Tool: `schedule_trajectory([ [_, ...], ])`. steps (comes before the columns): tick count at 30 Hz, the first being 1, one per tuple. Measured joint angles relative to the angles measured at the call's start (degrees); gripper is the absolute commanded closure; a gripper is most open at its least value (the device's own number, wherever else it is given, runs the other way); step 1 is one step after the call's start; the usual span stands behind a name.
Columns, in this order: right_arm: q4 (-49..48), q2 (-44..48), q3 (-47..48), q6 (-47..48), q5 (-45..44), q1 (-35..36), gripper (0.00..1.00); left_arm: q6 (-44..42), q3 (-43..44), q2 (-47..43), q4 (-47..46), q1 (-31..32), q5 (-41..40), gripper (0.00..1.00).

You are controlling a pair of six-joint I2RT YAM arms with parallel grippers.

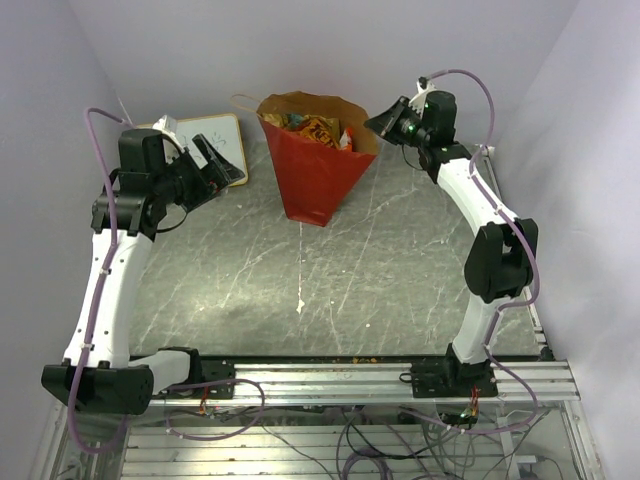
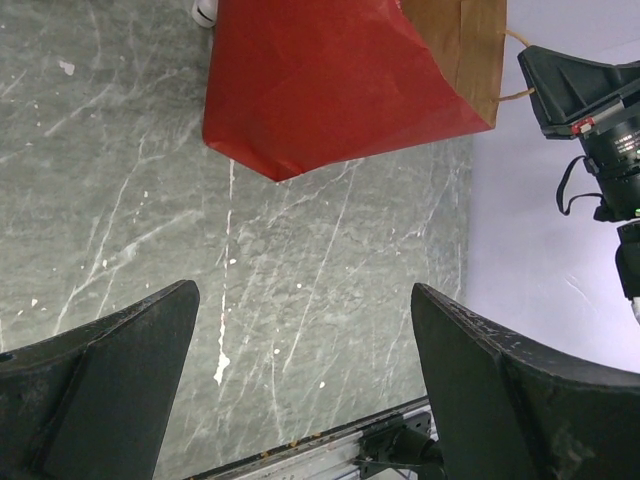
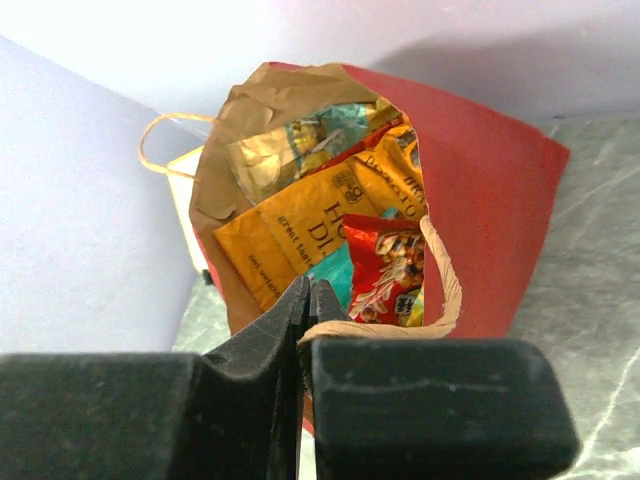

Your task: Take the snacks out of the paper bag

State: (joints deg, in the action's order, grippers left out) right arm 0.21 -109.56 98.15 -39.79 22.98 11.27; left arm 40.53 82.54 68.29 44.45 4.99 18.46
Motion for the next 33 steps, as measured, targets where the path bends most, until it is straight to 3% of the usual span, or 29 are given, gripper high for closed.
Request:
schedule_trajectory([
  [8, -1.4, 3.4, -8.0, -6.2, 2.1, 0.0, 1.00, 0.0, -0.4, -0.9, -0.2, 0.0, 1.5, 0.02],
  [17, 2.3, 15.7, -18.4, -6.4, 0.0, 0.0, 1.00, 0.7, -3.7, -5.3, 0.2, 0.0, 3.8, 0.02],
  [33, 19.6, 40.6, -33.3, -3.2, -5.6, 0.0, 1.00, 6.7, -9.0, -12.2, -0.3, 0.0, 8.0, 0.02],
])
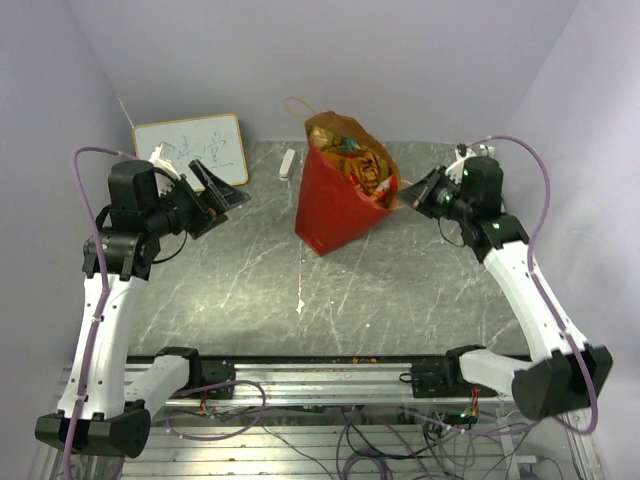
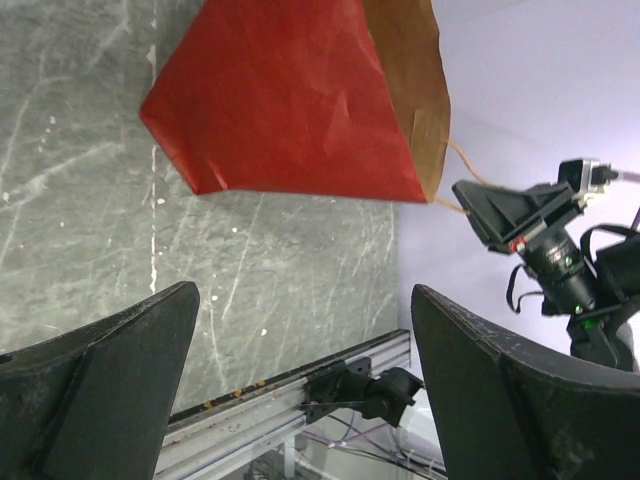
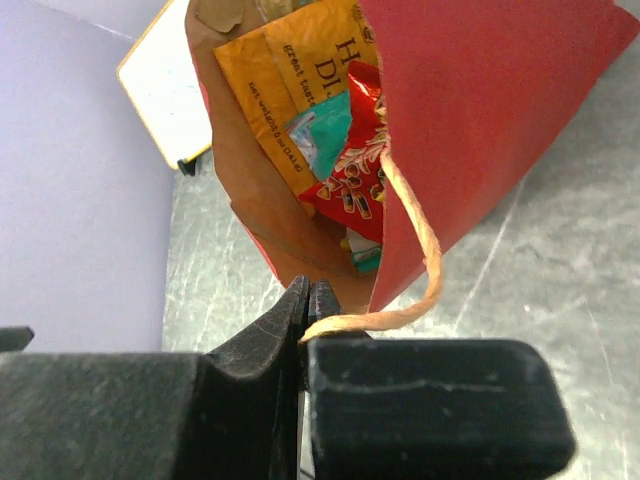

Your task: Take the snacks out of the paper bag

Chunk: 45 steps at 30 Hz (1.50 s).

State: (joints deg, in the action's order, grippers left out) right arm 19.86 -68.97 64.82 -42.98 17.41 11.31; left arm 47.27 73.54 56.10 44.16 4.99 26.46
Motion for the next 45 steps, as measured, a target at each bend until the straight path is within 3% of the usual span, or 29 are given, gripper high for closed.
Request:
schedule_trajectory([
  [8, 9.6, 13.8, -4.4, 0.4, -1.7, 0.0, 1.00, 6.5, -7.2, -0.2, -7.9, 0.1, 3.3, 0.01],
  [14, 15.6, 17.5, -4.5, 2.3, -2.1, 0.0, 1.00, 11.7, -8.5, 6.9, -15.5, 2.3, 4.0, 0.01],
  [18, 17.9, 17.5, -4.5, 4.5, -1.5, 0.0, 1.00, 12.2, -3.8, 15.7, -18.7, 5.9, 3.3, 0.01],
  [24, 18.8, 15.1, -3.0, 8.2, -0.6, 0.0, 1.00, 11.7, 10.1, 33.1, -24.3, 10.6, 1.7, 0.01],
  [34, 18.6, 11.4, -1.5, 13.3, -0.8, 0.0, 1.00, 11.9, 34.2, 60.8, -31.1, 15.1, 0.5, 0.16],
  [40, 18.6, 11.1, -1.2, 17.2, -2.5, 0.7, 1.00, 13.8, 40.2, 68.8, -32.6, 15.4, -0.2, 0.38],
  [45, 18.6, 11.2, -1.2, 19.7, -4.2, 2.2, 1.00, 15.4, 41.6, 70.2, -34.6, 15.4, -0.4, 0.54],
])
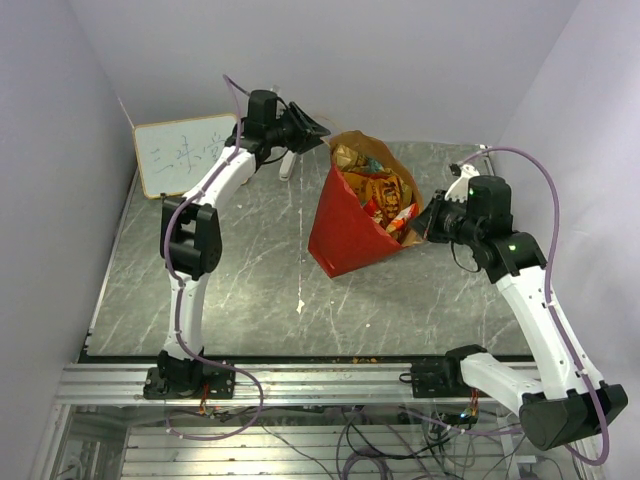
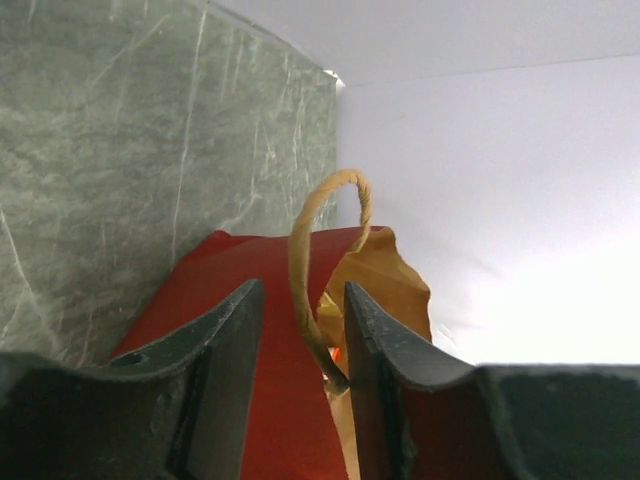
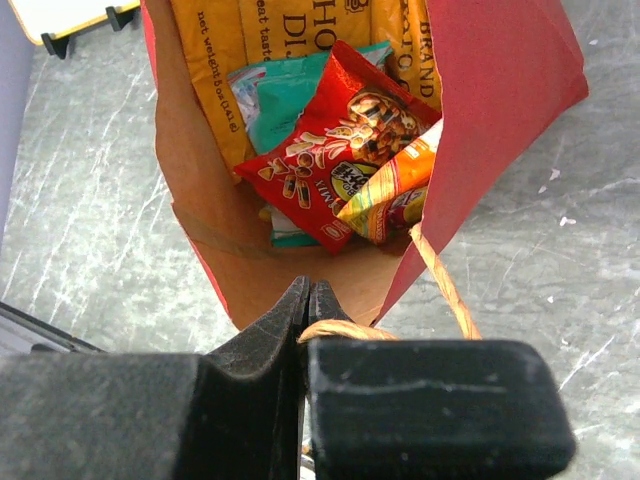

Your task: Take the snacks out of the paper bag

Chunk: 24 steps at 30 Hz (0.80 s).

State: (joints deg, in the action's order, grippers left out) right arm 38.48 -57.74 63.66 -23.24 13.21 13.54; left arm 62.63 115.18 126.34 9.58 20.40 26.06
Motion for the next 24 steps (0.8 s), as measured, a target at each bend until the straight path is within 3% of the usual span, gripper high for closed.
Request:
schedule_trajectory([
  [2, 0.0, 0.0, 0.0, 0.6, -0.2, 0.3, 1.00, 0.0, 1.1, 0.0, 0.0, 0.0, -0.2, 0.62],
  [7, -0.1, -0.2, 0.1, 2.9, 2.8, 0.7, 1.00, -0.8, 8.0, 0.8, 0.2, 0.0, -0.3, 0.92],
  [15, -2.4, -3.9, 2.5, 6.4, 13.4, 5.4, 0.99, -4.2, 10.7, 0.4, 2.3, 0.2, 1.5, 0.93],
  [24, -7.6, -12.9, 5.6, 3.2, 10.7, 23.5, 0.99, -10.3, 4.6, -9.6, 11.9, -2.0, 3.9, 0.93],
])
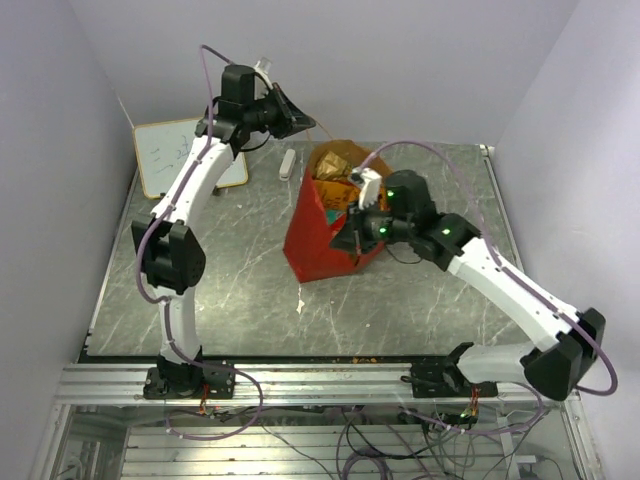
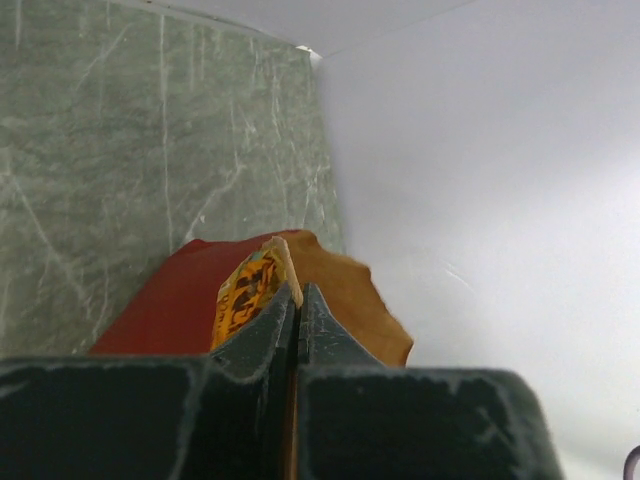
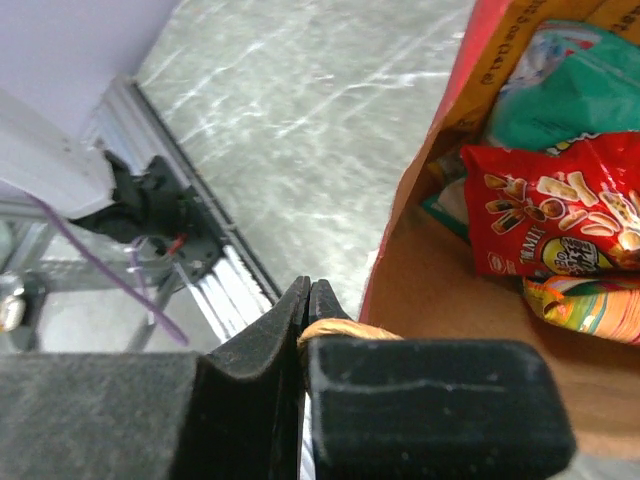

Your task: Take the snacks out of the paper bag

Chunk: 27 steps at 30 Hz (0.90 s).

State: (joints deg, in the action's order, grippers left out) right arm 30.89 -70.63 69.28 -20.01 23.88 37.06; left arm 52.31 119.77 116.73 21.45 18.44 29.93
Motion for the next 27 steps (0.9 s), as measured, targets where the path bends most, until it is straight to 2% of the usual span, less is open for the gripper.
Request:
schedule_trajectory([
  [5, -6.4, -7.5, 3.9, -6.9, -1.0, 9.5, 0.99, -3.0, -2.6, -5.5, 5.1, -1.8, 1.5, 0.93],
  [11, -13.0, -14.0, 6.4, -14.4, -1.0, 13.8, 0.96, -7.7, -8.6, -12.7, 8.5, -3.7, 1.7, 0.93],
  [13, -13.7, -14.4, 5.8, -16.4, -1.3, 14.0, 0.87, -9.1, -10.7, -15.0, 8.9, -4.2, 2.0, 0.93],
  [15, -13.2, -13.7, 4.4, -17.9, -2.4, 14.1, 0.72, -10.4, -12.2, -16.7, 9.2, -4.7, 2.5, 0.93],
  [17, -11.2, -11.7, 2.6, -18.4, -4.6, 14.1, 0.58, -11.6, -12.9, -17.8, 9.5, -4.9, 3.3, 0.93],
  [20, -6.2, -7.2, 1.4, -18.4, -8.3, 14.1, 0.43, -12.6, -13.0, -18.1, 9.7, -4.9, 4.4, 0.93],
  [27, 9.7, 9.2, 1.5, -16.5, -19.8, 14.1, 0.24, -12.9, -13.0, -18.1, 9.7, -5.0, 5.9, 0.93],
])
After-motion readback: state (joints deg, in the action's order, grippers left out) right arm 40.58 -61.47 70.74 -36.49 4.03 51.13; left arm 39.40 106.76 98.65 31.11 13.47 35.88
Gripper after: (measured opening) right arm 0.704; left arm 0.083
